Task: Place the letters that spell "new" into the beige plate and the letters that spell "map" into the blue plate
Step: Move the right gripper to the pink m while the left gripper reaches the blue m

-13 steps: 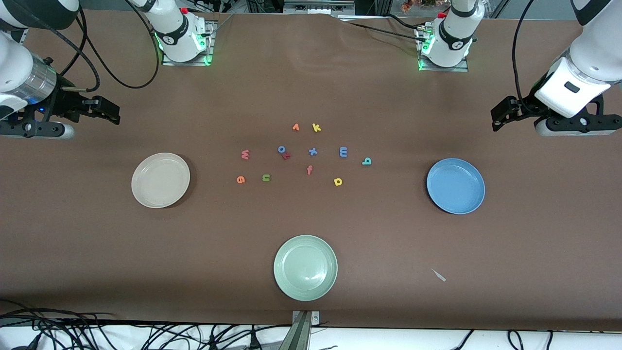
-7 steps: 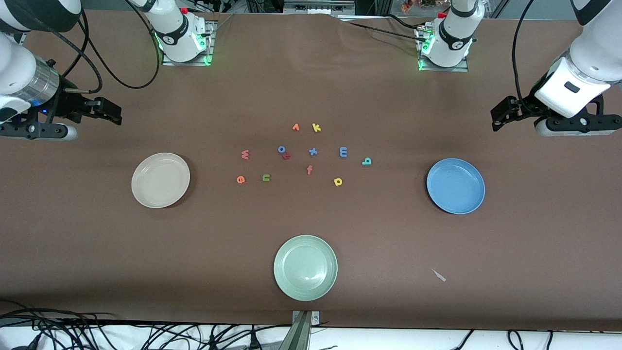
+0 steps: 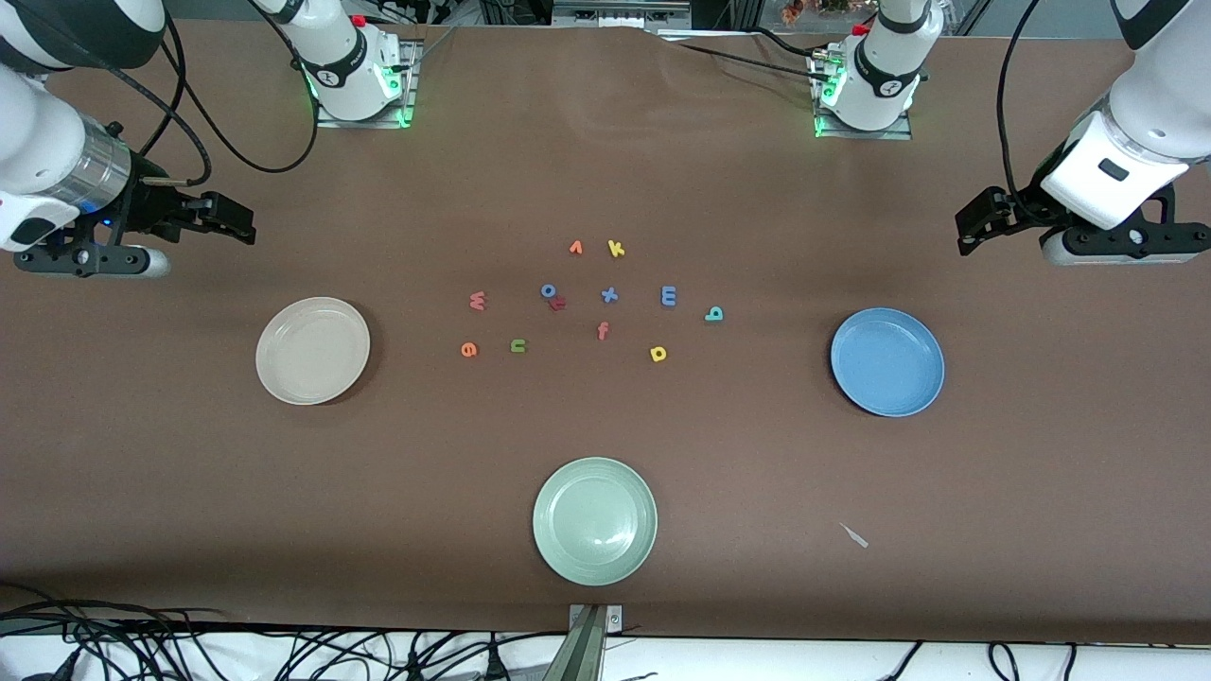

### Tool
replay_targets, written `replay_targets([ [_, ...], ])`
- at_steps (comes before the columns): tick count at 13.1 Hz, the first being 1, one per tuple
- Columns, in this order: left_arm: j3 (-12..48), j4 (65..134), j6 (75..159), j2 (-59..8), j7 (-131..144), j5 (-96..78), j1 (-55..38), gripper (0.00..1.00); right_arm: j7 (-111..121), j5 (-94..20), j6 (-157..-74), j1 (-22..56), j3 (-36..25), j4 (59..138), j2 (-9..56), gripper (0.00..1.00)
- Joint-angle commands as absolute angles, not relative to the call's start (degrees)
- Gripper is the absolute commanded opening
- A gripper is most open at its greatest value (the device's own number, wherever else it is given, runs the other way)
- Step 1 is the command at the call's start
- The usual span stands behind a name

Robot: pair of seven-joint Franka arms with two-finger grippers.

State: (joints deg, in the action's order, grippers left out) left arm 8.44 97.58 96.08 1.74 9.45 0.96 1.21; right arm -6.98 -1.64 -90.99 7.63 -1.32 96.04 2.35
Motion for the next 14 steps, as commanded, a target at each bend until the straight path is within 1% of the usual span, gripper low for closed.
replay_targets([
  [1, 8.79, 95.89, 94.83, 1.05, 8.17, 0.0, 1.67, 1.0, -6.16, -2.02, -91.58, 10.36, -1.41, 95.63, 5.08, 1.0],
  [2, 8.79, 95.89, 94.83, 1.05, 8.26, 0.0, 1.67, 1.0, -5.89, -2.37, -90.45, 10.98, -1.32, 93.97, 8.06, 1.0],
  [7, 9.14, 95.89, 94.83, 0.97, 8.61, -0.17, 0.79, 1.0, -7.38, -2.46, -91.49, 15.02, -1.14, 94.04, 11.33, 1.0],
  [8, 9.23, 95.89, 94.83, 0.97, 8.35, -0.44, 0.7, 1.0, -8.95, -2.46, -93.23, 16.33, -1.14, 95.35, 12.21, 1.0],
  [10, 9.93, 95.89, 94.83, 0.62, 8.17, -0.44, 0.18, 1.0, -14.56, -2.46, -99.9, 18.27, -1.06, 100.52, 11.96, 1.0],
  [12, 10.8, 95.89, 94.83, 0.35, 8.0, -0.53, 0.0, 1.0, -15.29, -2.55, -102.56, 18.54, -0.88, 103.17, 11.95, 1.0],
  [14, 13.78, 95.89, 94.83, -1.75, 8.53, -0.35, -0.35, 1.0, -15.29, -2.55, -107.11, 18.54, 0.35, 106.68, 11.95, 1.0],
])
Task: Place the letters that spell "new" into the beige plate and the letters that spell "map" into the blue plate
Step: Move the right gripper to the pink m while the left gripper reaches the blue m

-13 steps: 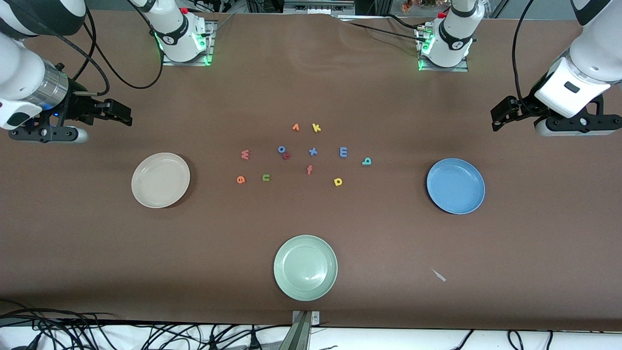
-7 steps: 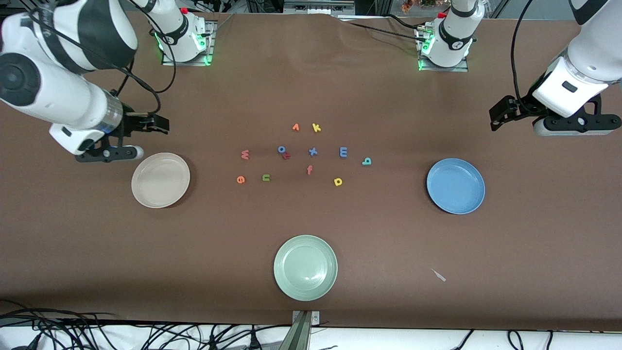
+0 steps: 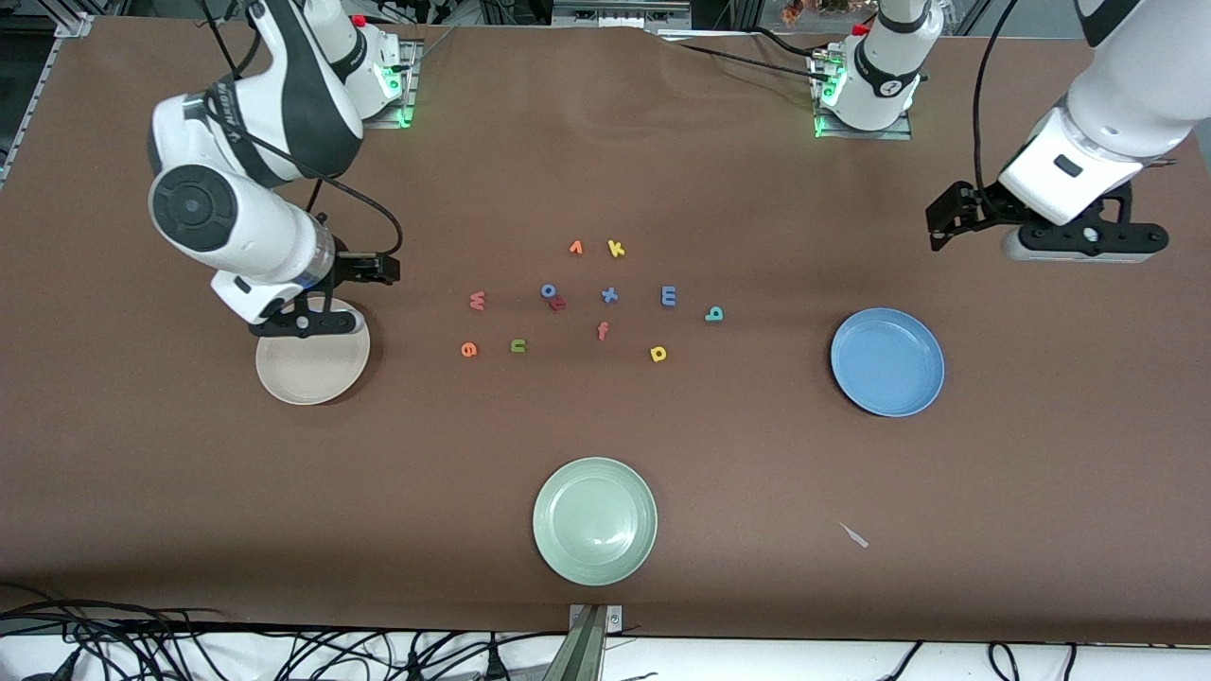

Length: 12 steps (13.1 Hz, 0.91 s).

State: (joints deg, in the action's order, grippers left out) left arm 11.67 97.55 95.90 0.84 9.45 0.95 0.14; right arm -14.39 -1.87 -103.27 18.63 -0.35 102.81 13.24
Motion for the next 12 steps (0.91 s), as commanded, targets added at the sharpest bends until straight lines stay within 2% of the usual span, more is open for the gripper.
replay_targets([
  [1, 15.28, 95.89, 94.92, -2.98, 8.53, 0.08, -0.7, 1.0, -15.47, -2.64, -109.92, 18.54, 1.13, 109.14, 11.61, 1.0],
  [7, 19.86, 96.85, 95.36, -11.76, 11.23, 0.17, -6.57, 1.0, -23.19, -2.55, -122.59, 18.54, 5.35, 118.64, 11.51, 1.0],
  [12, 20.13, 97.21, 102.46, -19.58, 27.22, 4.48, -13.44, 1.0, -26.89, -2.29, -135.94, 19.15, 8.0, 125.85, 12.48, 1.0],
])
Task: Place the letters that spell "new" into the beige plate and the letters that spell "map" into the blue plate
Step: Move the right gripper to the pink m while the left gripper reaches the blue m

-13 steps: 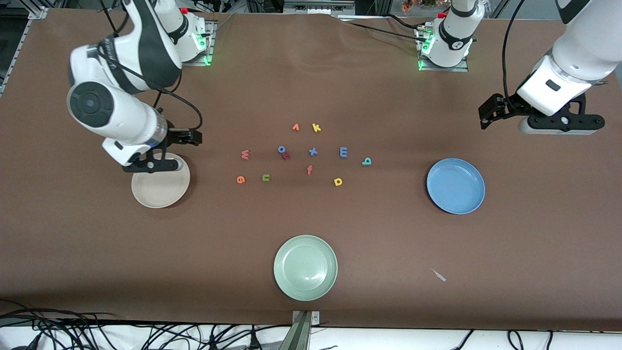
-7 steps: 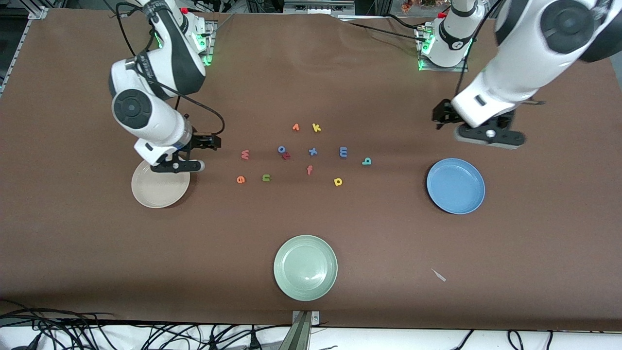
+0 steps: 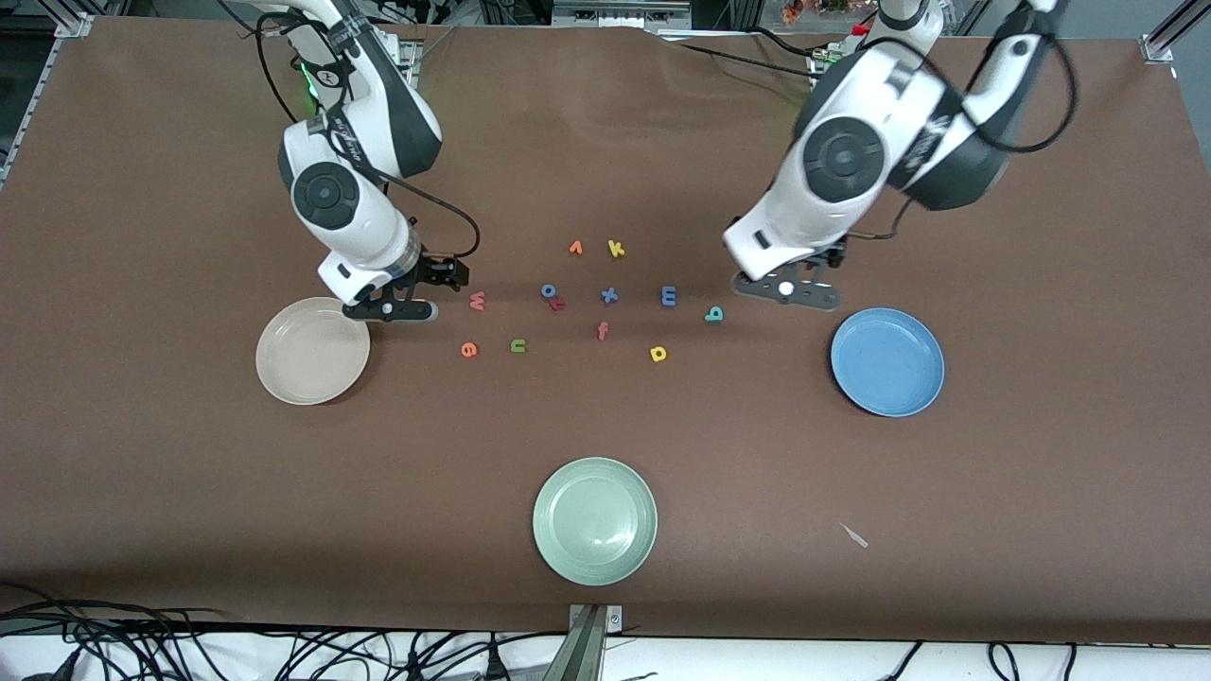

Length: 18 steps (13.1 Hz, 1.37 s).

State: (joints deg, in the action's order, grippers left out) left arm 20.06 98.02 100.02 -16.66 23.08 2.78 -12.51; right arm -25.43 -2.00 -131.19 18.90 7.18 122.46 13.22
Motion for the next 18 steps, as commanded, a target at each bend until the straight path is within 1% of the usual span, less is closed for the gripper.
replay_targets([
  [1, 20.21, 97.64, 104.66, -21.43, 28.46, 4.4, -14.06, 1.0, -27.5, -2.29, -137.97, 19.77, 8.0, 126.38, 13.61, 1.0],
  [3, 20.48, 97.73, 111.67, -24.68, 31.88, 3.69, -15.55, 1.0, -29.96, -2.2, -143.06, 21.52, 7.91, 126.65, 16.59, 1.0],
  [5, 20.39, 98.0, 116.87, -28.9, 36.63, 4.47, -17.57, 1.0, -30.15, -2.2, -149.47, 22.15, 7.91, 127.53, 20.2, 1.0],
  [9, 20.3, 100.19, 125.66, -34.44, 38.49, 4.75, -18.37, 1.0, -29.97, -1.49, -152.14, 22.76, 7.91, 127.53, 24.43, 1.0],
  [12, 20.3, 106.42, 133.22, -34.72, 38.41, 4.75, -19.42, 1.0, -30.06, -1.41, -151.7, 22.85, 8.0, 127.53, 24.7, 0.94],
  [13, 20.3, 106.7, 133.24, -34.72, 38.41, 4.83, -20.12, 1.0, -30.06, -1.49, -151.7, 22.94, 7.91, 127.62, 24.87, 0.89],
  [15, 20.13, 106.7, 133.24, -34.8, 38.67, 4.75, -22.4, 1.0, -29.97, -1.49, -151.7, 23.2, 7.91, 127.62, 25.05, 0.7],
  [16, 19.87, 106.79, 133.24, -35.41, 38.67, 4.83, -23.02, 1.0, -29.97, -1.49, -151.7, 23.2, 7.91, 127.53, 25.14, 0.64],
  [17, 19.86, 106.79, 133.42, -36.55, 38.76, 7.1, -23.03, 0.97, -29.8, -1.49, -151.7, 23.12, 7.91, 127.53, 25.14, 0.57],
  [18, 19.95, 106.79, 133.5, -37.43, 39.37, 11.03, -23.11, 0.92, -29.71, -1.49, -151.7, 23.12, 7.91, 127.53, 25.14, 0.49],
])
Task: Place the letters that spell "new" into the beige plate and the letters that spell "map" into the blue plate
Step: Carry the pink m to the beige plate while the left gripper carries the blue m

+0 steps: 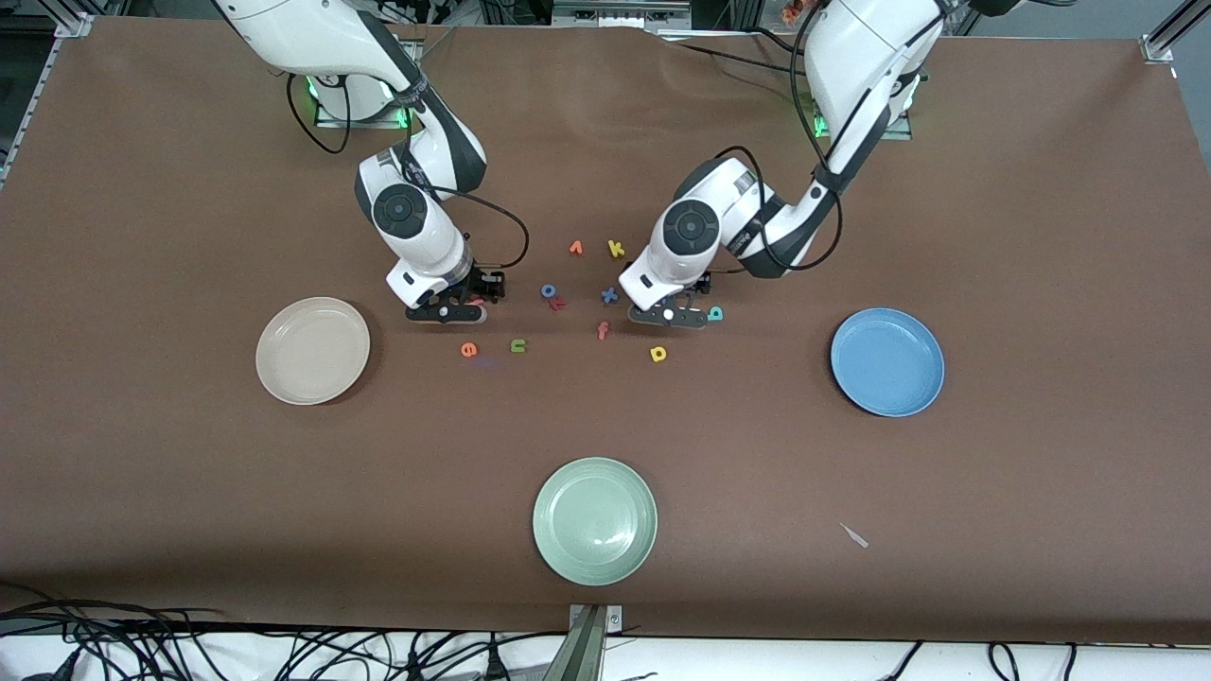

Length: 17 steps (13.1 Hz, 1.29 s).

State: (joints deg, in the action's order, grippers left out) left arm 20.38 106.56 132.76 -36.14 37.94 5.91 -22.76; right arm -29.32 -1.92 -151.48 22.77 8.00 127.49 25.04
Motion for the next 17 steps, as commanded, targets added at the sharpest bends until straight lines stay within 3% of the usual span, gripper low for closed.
replay_targets([
  [1, 20.04, 106.79, 133.51, -37.7, 40.68, 13.34, -23.03, 0.9, -29.71, -1.49, -151.7, 23.12, 7.91, 127.53, 25.14, 0.43],
  [2, 20.04, 106.7, 133.51, -37.62, 41.13, 13.79, -23.03, 0.88, -29.88, -1.49, -151.7, 23.12, 7.91, 127.44, 25.22, 0.33],
  [3, 20.04, 106.44, 133.51, -37.62, 41.22, 13.89, -23.03, 0.77, -30.14, -1.49, -151.7, 23.12, 7.82, 127.35, 25.57, 0.21],
  [4, 20.13, 106.26, 133.51, -37.7, 41.39, 13.89, -22.77, 0.48, -30.15, -1.49, -151.79, 23.12, 7.74, 127.35, 25.66, 0.13],
  [5, 20.04, 106.17, 133.51, -37.79, 41.4, 13.89, -22.76, 0.33, -30.15, -1.58, -151.7, 23.03, 7.65, 127.35, 25.66, 0.07],
  [7, 19.95, 105.73, 133.59, -38.23, 41.31, 13.97, -22.76, 0.11, -30.32, -1.67, -150.83, 22.85, 7.21, 126.57, 24.97, 0.02],
  [8, 19.86, 105.65, 133.59, -38.06, 41.05, 13.97, -22.68, 0.04, -30.15, -1.67, -147.17, 22.76, 5.99, 124.91, 23.92, 0.02],
  [9, 19.86, 105.64, 133.33, -37.71, 40.35, 13.97, -22.33, 0.0, -29.36, -1.5, -140.86, 22.76, 4.5, 122.2, 23.12, 0.02],
  [12, 19.86, 105.56, 130.89, -34.91, 40.17, 13.98, -21.27, 0.0, -22.26, -1.49, -128.79, 22.76, -1.03, 116.21, 21.97, 0.02],
  [17, 20.3, 100.91, 113.32, -27.35, 26.67, 13.89, -13.39, 0.0, -3.8, -1.49, -127.44, 22.68, -12.03, 115.75, 22.41, 0.04],
])
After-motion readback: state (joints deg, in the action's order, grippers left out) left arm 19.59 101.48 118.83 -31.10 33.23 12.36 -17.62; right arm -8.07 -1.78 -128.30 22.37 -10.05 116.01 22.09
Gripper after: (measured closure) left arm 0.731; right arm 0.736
